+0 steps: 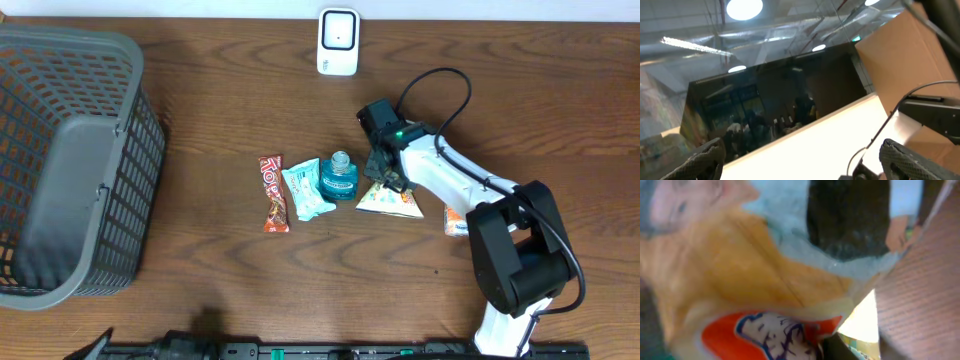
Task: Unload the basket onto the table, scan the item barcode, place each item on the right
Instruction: 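Close the right gripper on the snack bag's edge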
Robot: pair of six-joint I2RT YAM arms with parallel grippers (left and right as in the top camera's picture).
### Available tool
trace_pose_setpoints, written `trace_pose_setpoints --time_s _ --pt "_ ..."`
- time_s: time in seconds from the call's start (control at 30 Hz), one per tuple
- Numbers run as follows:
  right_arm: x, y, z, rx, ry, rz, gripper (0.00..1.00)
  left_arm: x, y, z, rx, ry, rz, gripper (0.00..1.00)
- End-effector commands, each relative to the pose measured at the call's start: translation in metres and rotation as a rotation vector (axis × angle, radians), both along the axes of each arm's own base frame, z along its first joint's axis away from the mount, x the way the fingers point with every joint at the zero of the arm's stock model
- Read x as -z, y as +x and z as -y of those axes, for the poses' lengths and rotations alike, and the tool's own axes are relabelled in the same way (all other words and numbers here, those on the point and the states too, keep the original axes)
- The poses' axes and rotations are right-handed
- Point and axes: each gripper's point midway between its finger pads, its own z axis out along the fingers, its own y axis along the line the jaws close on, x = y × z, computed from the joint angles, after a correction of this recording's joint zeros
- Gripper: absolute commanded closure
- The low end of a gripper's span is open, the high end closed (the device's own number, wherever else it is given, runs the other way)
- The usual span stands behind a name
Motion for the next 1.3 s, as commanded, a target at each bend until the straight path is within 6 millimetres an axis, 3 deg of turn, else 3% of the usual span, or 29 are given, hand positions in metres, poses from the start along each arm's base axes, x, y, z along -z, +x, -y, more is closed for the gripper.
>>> trace_pose_setpoints --time_s 0.0,0.1,0.2,0.37,0.53,0.6,0.67,0.9,1.27 --pt "0.016 -0.018 0.020 0.050 -0.007 -0.117 0.99 0.008 0.006 0.002 0.003 0.014 -0.010 0.02" --pt "-0.006 -0.020 0.037 0.089 0.037 -0.162 0.99 0.015 0.015 0.003 0.003 0.018 -0.035 0.02" --pt "-0.027 -0.015 0.038 0.063 0.179 -0.185 0.99 0.022 0.024 0.004 0.003 0.021 -0.056 0.02" --pt "-0.091 -0.017 0.010 -0.046 0.735 -0.198 0.91 0.038 0.041 0.007 0.003 0.029 -0.112 0.02" --pt "-0.140 -0.025 0.007 0.025 1.093 -0.250 0.85 0.059 0.057 0.010 0.002 0.041 -0.186 0.02" --pt "-0.152 -0.038 0.012 0.109 1.184 -0.333 0.93 0.074 0.064 0.010 0.000 0.050 -0.250 0.02" --pt "-0.154 -0.049 0.015 0.170 1.190 -0.399 0.99 0.082 0.067 0.010 -0.007 0.054 -0.287 0.02" --pt "-0.166 -0.079 0.012 0.302 1.221 -0.586 0.99 0.096 0.071 0.010 -0.009 0.062 -0.352 0.02" --pt "-0.183 -0.090 0.007 0.387 1.288 -0.689 0.99 0.103 0.072 0.010 -0.008 0.067 -0.381 0.02"
